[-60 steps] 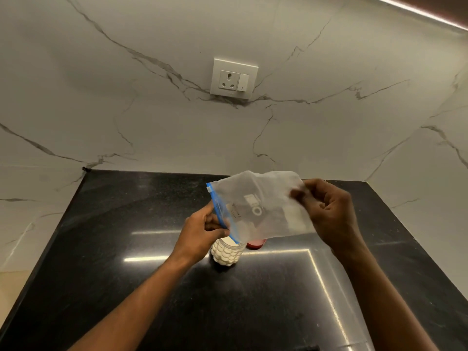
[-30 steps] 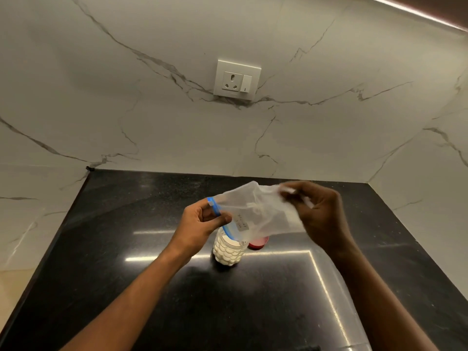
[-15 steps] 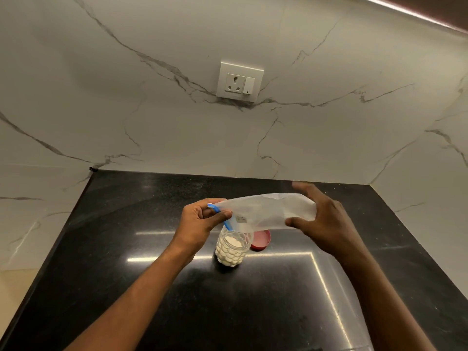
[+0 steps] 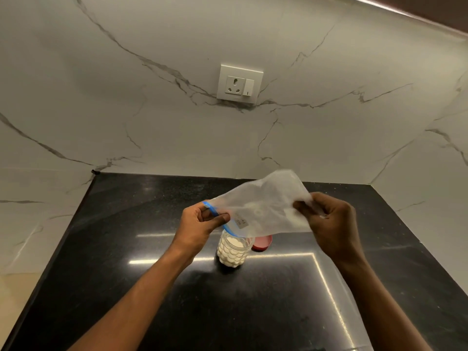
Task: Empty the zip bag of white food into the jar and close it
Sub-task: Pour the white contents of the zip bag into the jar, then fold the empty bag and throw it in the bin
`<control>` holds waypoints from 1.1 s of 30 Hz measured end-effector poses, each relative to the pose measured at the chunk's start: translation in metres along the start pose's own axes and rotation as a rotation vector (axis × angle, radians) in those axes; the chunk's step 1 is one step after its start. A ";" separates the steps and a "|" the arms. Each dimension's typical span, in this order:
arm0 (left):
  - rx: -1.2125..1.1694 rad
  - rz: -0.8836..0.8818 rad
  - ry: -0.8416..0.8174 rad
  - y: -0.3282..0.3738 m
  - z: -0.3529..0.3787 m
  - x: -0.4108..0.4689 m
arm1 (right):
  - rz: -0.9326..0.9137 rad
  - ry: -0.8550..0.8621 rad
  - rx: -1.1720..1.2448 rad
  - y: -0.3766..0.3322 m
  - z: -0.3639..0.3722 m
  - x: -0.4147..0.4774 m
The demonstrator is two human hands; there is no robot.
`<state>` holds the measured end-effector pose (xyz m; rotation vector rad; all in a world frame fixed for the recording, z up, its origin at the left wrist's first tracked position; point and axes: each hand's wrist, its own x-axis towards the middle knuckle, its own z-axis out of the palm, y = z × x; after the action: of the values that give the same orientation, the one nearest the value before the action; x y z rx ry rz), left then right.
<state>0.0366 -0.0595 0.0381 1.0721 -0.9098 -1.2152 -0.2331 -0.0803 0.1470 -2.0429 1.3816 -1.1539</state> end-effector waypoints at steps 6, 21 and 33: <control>-0.047 0.035 0.033 0.007 0.007 0.001 | 0.043 0.070 0.110 0.005 -0.002 0.001; 0.374 0.329 0.011 0.118 0.012 0.027 | 0.734 -0.103 0.807 0.035 0.064 -0.045; 0.801 0.181 -0.221 0.146 -0.002 0.026 | 0.177 0.042 0.500 -0.019 0.064 0.003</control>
<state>0.0808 -0.0814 0.1785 1.4451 -1.7080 -0.8256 -0.1697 -0.0822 0.1253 -1.5246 1.1216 -1.3100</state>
